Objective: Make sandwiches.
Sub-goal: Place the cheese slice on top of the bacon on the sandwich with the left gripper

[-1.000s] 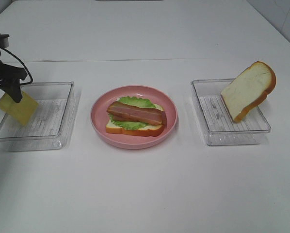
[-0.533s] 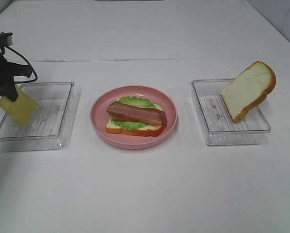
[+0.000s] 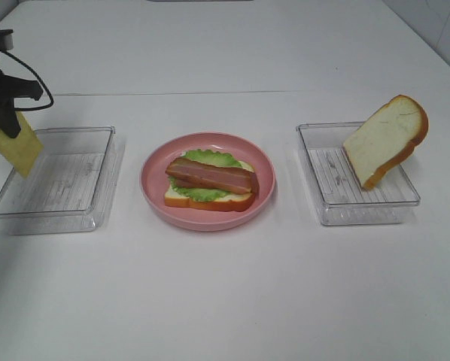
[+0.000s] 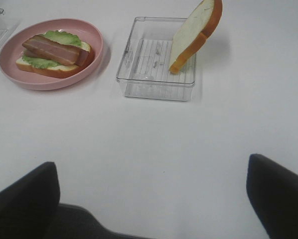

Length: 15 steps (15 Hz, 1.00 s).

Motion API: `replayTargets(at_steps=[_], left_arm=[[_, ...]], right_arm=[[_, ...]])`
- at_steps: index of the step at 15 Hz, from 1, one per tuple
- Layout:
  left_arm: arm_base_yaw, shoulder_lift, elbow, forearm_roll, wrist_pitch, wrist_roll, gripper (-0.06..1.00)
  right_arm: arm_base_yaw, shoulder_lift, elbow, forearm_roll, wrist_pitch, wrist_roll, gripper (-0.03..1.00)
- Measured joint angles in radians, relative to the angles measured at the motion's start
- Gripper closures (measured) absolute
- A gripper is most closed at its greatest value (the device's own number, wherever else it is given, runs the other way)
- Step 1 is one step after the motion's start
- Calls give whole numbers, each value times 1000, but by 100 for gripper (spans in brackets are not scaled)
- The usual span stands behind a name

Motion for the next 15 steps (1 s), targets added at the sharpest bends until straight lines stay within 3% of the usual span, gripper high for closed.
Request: replayTargets(at_steps=[4,6,8,9,10,13,15], left_arm=[[-3,0,-128,-34,165,-15,94],[-23,0,-213,-105,191,-16,94],[-54,-5,-269,-232,192,-19,94],[-88,-7,-282,-412,192,-6,94],[-97,-7,-282,-448,192,9,94],[-144,11,-282,-676,199,104,94],[-181,65,-282,-777,200,162,94]], right_arm=[[0,0,0,0,0,0,-2],[0,0,0,0,0,0,-2],[0,0,0,0,0,0,-2],[0,0,0,0,0,0,-2],[0,0,0,0,0,0,-2],[0,0,0,0,0,0,-2],[0,0,0,0,0,0,-2]])
